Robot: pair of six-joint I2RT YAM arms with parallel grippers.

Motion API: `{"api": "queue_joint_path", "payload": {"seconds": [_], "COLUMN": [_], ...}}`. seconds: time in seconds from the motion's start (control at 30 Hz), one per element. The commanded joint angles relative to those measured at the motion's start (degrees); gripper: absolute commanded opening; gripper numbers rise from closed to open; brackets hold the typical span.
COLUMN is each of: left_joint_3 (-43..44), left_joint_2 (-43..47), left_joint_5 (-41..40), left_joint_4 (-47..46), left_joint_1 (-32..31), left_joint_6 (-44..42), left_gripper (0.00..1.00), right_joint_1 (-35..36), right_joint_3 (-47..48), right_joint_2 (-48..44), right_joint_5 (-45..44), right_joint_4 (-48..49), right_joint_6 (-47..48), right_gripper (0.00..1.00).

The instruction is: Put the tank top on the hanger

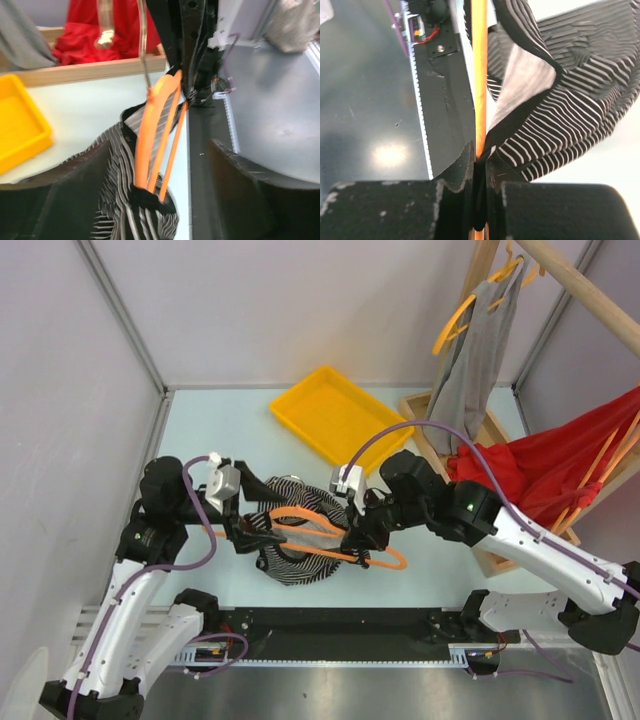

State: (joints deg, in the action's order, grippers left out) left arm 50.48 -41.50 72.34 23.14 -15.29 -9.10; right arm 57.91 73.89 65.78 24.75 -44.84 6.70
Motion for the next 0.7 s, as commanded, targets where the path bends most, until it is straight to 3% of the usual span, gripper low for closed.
{"api": "queue_joint_path", "payload": {"seconds": [0.0, 0.17, 0.3, 0.53, 0.67], "left_joint_3": [1.6, 0.9, -0.7, -2.1, -2.3], "left_joint_2": [0.5, 1.7, 3.2, 5.2, 5.4], "left_joint_5": [-8.5, -24.2, -36.2, -40.2, -40.7], "left_joint_4": [-1.9, -4.1, -5.5, -7.0, -7.2], "left_joint_1": [0.3, 0.4, 1.2, 2.5, 2.7], "left_joint_6": [-0.3, 2.0, 2.8, 3.6, 3.7], "left_gripper": [0.99, 0.99, 0.99, 1.0, 0.99], "right_joint_1": [0.2, -0.5, -5.6, -14.6, -20.5], "right_joint_3": [-0.4, -2.8, -3.4, -1.2, 2.5], "right_joint_2": [-2.9, -4.8, -6.2, -10.1, -11.5], "right_joint_5": [-7.4, -19.5, -22.4, -35.2, -42.9], "right_joint_4": [-0.6, -4.0, -6.1, -11.1, -19.8], "right_joint_6": [-6.3, -14.0, -19.0, -25.9, -29.9], "right_gripper": [0.0, 0.0, 0.0, 0.0, 0.0]}}
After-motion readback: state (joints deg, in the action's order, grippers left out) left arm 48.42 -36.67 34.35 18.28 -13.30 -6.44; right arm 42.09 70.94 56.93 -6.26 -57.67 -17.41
